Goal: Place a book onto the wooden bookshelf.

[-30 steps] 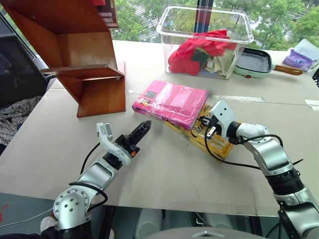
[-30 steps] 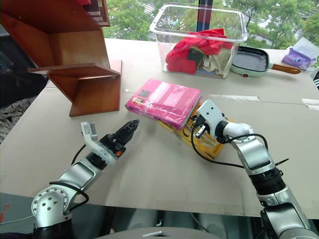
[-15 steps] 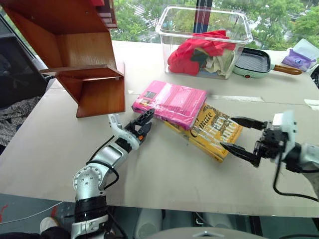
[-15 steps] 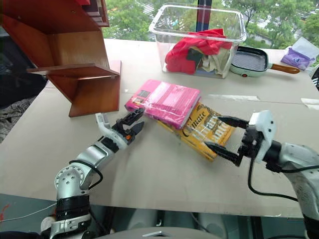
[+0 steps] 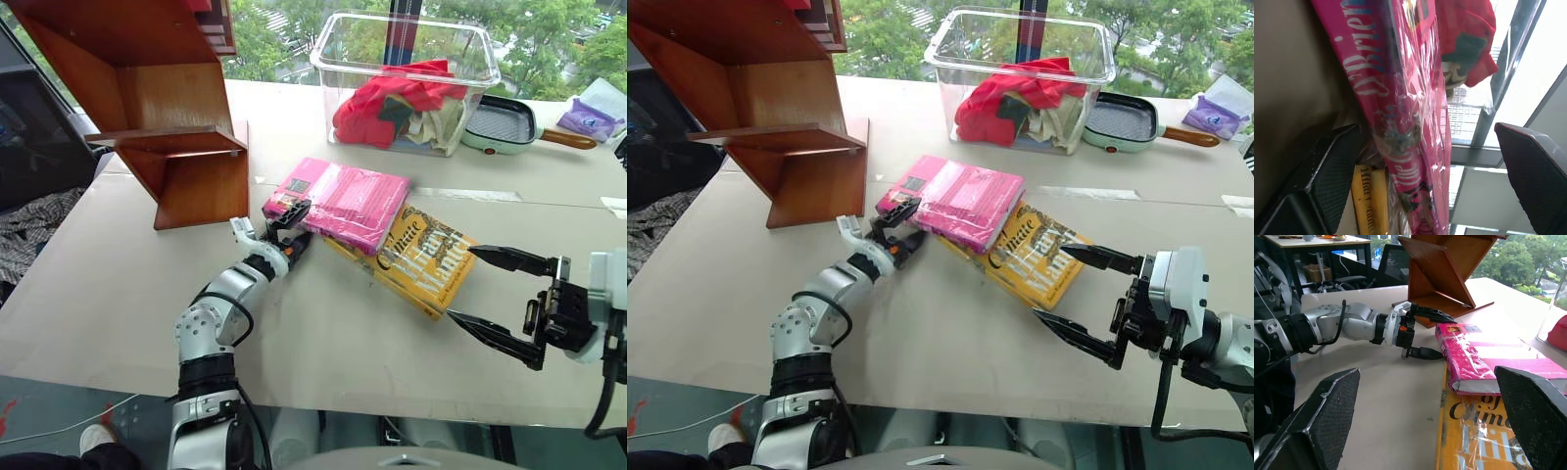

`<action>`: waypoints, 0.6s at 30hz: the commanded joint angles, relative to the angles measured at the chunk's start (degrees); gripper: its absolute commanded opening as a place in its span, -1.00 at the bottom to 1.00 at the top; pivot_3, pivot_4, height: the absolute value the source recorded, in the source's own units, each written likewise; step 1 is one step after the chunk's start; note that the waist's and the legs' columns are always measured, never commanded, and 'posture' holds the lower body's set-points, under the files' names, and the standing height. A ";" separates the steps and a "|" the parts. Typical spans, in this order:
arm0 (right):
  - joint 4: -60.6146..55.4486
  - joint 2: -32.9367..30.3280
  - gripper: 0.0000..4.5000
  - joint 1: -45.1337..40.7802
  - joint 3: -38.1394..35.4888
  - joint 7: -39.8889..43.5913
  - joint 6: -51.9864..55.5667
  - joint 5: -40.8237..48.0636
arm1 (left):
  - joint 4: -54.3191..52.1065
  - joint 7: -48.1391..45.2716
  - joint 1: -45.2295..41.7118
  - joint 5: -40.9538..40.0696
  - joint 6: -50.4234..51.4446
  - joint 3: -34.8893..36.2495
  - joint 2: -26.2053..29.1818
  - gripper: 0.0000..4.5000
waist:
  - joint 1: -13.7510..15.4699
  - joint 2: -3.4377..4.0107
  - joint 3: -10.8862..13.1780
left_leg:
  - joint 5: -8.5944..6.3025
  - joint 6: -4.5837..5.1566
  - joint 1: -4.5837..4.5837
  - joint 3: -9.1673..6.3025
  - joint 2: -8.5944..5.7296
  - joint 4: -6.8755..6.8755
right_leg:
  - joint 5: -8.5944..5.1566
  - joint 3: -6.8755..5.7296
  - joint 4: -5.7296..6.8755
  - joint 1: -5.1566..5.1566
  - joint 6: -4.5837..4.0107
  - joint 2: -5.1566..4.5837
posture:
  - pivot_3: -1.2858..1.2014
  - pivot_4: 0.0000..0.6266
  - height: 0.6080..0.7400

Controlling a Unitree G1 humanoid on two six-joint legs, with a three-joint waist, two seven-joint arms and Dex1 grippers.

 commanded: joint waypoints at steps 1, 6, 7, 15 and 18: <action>-1.72 -0.77 0.97 0.69 -2.09 -0.05 -1.85 0.58 | 0.61 0.88 -2.21 -0.85 -0.68 0.44 -2.09 1.00 | 0.06 0.00 0.00 | 0.00 0.00 0.00 -0.01 -0.01 0.00 | 0.00 -0.01 0.00 0.00 0.00 0.00 | 0.03 -0.52 0.60; -1.68 -0.97 0.97 2.81 -2.39 0.39 -3.22 -0.04 | 1.95 2.67 -4.67 0.23 -2.47 1.01 -5.68 1.00 | 0.37 -0.02 0.00 | 0.00 0.00 -0.04 -0.03 -0.08 0.05 | 0.00 -0.01 -0.04 0.04 0.00 -0.04 | 0.03 -0.52 0.60; -1.67 -0.99 0.97 3.21 -2.40 0.48 -3.46 -0.18 | 1.96 3.38 -4.81 0.45 -2.67 0.86 -6.32 1.00 | 0.37 -0.02 0.00 | 0.00 0.00 -0.04 -0.03 -0.09 0.05 | 0.00 0.00 -0.05 0.04 0.00 -0.05 | 0.03 -0.52 0.60; -1.12 -1.01 1.00 4.19 -1.48 0.10 -5.21 -2.03 | 3.13 6.17 -6.21 1.71 -4.17 1.91 -8.58 0.25 | 0.39 -0.02 0.01 | 0.00 0.00 -0.03 -0.05 -0.10 0.05 | 0.00 -0.01 -0.05 0.05 0.01 -0.06 | 0.03 -0.52 0.60; -1.09 -0.90 1.00 4.32 -0.43 0.05 -5.69 -3.20 | 4.67 5.84 -7.04 2.23 -3.87 2.47 -8.32 -0.37 | 0.39 -0.02 0.01 | 0.00 0.00 -0.04 -0.05 -0.11 0.05 | 0.00 -0.01 -0.06 0.05 0.01 -0.06 | 0.03 -0.52 0.60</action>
